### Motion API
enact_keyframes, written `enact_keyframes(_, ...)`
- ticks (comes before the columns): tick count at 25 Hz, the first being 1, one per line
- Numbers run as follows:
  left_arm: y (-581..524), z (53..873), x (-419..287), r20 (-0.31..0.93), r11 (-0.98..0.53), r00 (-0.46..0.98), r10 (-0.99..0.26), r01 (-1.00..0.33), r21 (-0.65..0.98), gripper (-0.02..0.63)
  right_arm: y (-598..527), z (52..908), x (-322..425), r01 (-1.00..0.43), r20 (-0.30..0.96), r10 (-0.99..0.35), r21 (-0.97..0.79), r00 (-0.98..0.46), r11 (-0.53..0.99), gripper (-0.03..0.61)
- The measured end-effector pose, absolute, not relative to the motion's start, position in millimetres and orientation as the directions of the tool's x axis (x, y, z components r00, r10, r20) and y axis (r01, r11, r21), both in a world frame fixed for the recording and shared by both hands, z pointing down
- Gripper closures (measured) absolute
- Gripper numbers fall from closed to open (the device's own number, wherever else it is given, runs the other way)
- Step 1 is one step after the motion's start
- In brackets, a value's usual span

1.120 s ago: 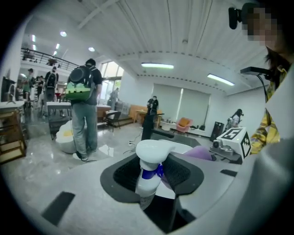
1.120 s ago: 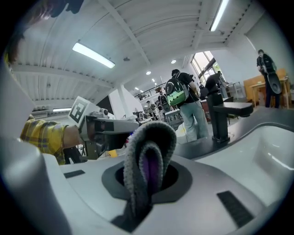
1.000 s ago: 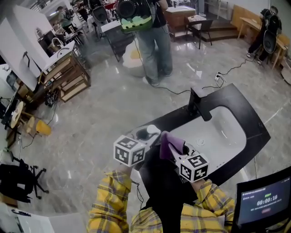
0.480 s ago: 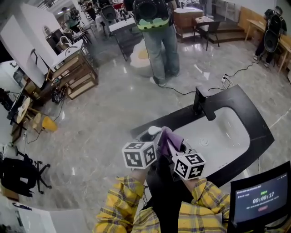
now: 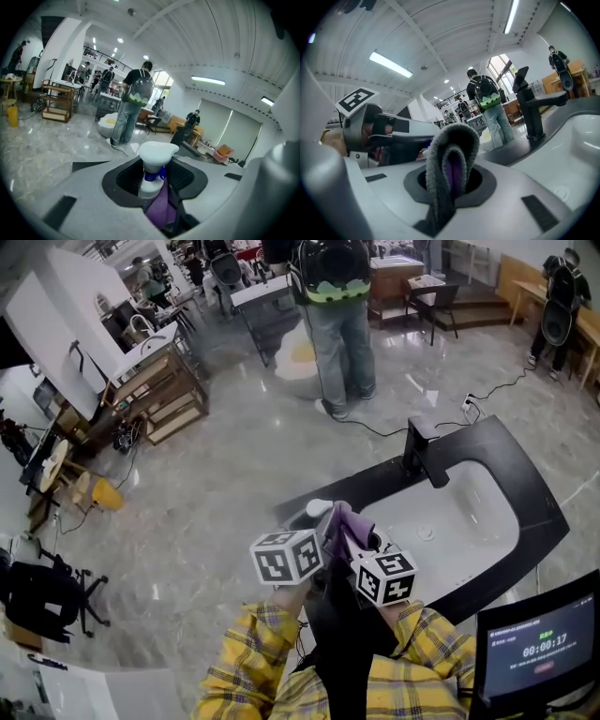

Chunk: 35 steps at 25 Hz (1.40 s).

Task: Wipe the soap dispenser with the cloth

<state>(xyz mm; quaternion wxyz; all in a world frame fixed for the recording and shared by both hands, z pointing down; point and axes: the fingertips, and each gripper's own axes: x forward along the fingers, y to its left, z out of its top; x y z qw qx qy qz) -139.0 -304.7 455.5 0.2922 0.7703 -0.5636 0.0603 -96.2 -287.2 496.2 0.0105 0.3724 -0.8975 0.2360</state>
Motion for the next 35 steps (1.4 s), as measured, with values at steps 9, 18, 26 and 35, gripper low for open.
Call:
enact_keyframes(9,-297.9,457.0,-122.6,0.437,-0.313,0.404,-0.804,-0.912,0.266,0.479,-292.3,526.1,-84.0,-0.708,0.274,-0.667,-0.435,-0.693,0.556,0.537)
enact_keyframes(18,-287.0,454.5,-117.3,0.411,-0.428,0.469,-0.782,-0.883,0.193,0.479,-285.4,543.1,-81.9,-0.718,0.337,-0.640,-0.422,-0.691,0.553,0.537)
enact_keyframes(26,-283.0,455.7,-116.8,0.361,-0.501,0.540,-0.760,-0.841,0.203,0.472,-285.3,555.2,-83.0,-0.723,0.368,-0.623,-0.383,-0.690,0.575,0.537)
enact_keyframes(35,-264.1,453.7,-122.3,0.372,-0.626,0.623,-0.688,-0.769,0.129,0.370,-278.7,562.5,-76.5,-0.732,0.401,-0.615,-0.318,-0.679,0.602,0.537)
